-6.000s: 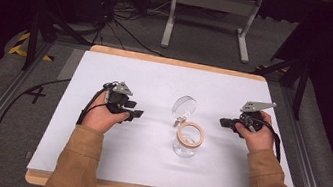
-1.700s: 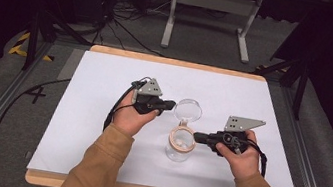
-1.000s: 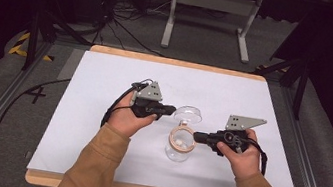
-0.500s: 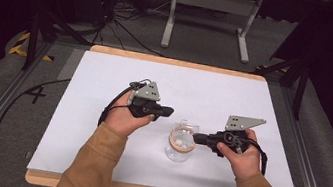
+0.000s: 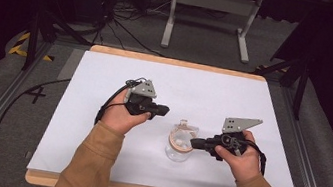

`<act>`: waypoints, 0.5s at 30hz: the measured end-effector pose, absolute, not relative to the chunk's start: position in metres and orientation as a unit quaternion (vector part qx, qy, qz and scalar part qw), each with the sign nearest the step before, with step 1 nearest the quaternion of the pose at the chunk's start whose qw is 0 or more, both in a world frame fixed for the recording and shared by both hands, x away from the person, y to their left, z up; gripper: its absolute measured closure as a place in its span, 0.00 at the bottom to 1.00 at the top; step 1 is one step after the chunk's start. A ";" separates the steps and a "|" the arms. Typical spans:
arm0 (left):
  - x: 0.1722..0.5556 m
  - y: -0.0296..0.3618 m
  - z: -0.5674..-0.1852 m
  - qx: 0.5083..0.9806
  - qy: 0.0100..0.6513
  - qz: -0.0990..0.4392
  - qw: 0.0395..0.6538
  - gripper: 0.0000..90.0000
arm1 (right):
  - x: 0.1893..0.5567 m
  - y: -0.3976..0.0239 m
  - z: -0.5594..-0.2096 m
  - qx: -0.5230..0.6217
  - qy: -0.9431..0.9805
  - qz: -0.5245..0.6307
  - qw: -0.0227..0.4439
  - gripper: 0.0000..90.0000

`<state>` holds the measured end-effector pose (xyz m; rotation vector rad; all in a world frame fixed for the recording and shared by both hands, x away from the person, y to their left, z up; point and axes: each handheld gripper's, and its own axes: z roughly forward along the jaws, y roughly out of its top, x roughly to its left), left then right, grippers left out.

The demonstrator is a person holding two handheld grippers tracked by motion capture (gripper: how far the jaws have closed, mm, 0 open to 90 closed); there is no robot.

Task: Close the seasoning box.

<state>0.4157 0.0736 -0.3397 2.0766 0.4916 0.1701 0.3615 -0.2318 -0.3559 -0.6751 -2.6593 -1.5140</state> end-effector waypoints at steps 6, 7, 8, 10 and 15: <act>0.417 0.075 -0.341 0.853 0.207 0.063 0.475 0.97 | 0.359 -0.230 -0.356 -0.217 -0.857 -0.468 0.017 1.00; 0.417 0.075 -0.341 0.854 0.209 0.060 0.473 0.96 | 0.360 -0.230 -0.356 -0.216 -0.858 -0.466 0.018 1.00; 0.417 0.075 -0.342 0.854 0.208 0.055 0.473 0.94 | 0.359 -0.229 -0.356 -0.217 -0.860 -0.462 0.021 1.00; 0.418 0.075 -0.343 0.859 0.203 0.049 0.468 0.94 | 0.359 -0.229 -0.357 -0.217 -0.863 -0.456 0.025 1.00; 0.419 0.076 -0.345 0.859 0.211 0.043 0.464 0.94 | 0.359 -0.227 -0.358 -0.215 -0.871 -0.440 0.029 1.00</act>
